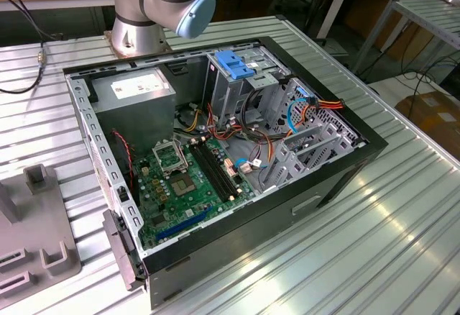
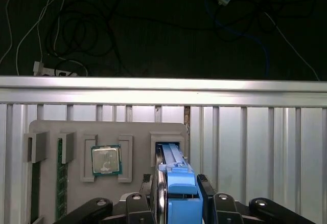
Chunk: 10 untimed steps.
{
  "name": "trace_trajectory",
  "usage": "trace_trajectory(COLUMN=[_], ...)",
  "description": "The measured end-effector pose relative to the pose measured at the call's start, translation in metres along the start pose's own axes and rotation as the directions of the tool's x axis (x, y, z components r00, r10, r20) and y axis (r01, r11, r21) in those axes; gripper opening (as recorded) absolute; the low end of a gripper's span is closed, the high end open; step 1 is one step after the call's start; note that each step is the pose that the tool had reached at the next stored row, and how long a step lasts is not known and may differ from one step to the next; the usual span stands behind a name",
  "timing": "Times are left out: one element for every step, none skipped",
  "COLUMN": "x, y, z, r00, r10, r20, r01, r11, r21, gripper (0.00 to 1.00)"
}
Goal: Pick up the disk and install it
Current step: 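Pick up the disk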
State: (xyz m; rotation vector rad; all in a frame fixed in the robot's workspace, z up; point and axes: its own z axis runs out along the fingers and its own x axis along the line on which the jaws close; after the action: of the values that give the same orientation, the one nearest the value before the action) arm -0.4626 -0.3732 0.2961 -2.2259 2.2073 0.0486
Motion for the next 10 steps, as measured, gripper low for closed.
trace_trajectory(x=[-0.0004, -0.0004, -0.0003, 0.0002, 0.0008, 0.0013, 0.0013, 0.0015, 0.0016, 0.0018], y=[0.0, 0.0, 0.0, 0.0, 0.0, 0.0, 0.0, 0.0, 0.0, 0.0], z=[0.0001, 0.0002, 0.0004, 0.0006, 0.0007, 0.0008, 0.0009, 0.0009, 0.001, 0.001], r00=[1.0, 1.0, 1.0, 1.0, 1.0, 1.0, 1.0, 1.0, 1.0, 1.0], r10=[0.0, 0.0, 0.0, 0.0, 0.0, 0.0, 0.0, 0.0, 0.0, 0.0], r20=[0.0001, -0.0001, -0.0002, -0.0001, -0.0001, -0.0001, -0.0001, -0.0001, -0.0001, -0.0001], r01=[0.0, 0.0, 0.0, 0.0, 0.0, 0.0, 0.0, 0.0, 0.0, 0.0], r11=[1.0, 1.0, 1.0, 1.0, 1.0, 1.0, 1.0, 1.0, 1.0, 1.0], r21=[0.0, -0.0001, -0.0003, -0.0001, 0.0001, 0.0005, 0.0007, 0.0008, 0.0009, 0.0008], gripper=[0.47, 0.47, 0.47, 0.47, 0.47, 0.47, 0.47, 0.47, 0.47, 0.47])
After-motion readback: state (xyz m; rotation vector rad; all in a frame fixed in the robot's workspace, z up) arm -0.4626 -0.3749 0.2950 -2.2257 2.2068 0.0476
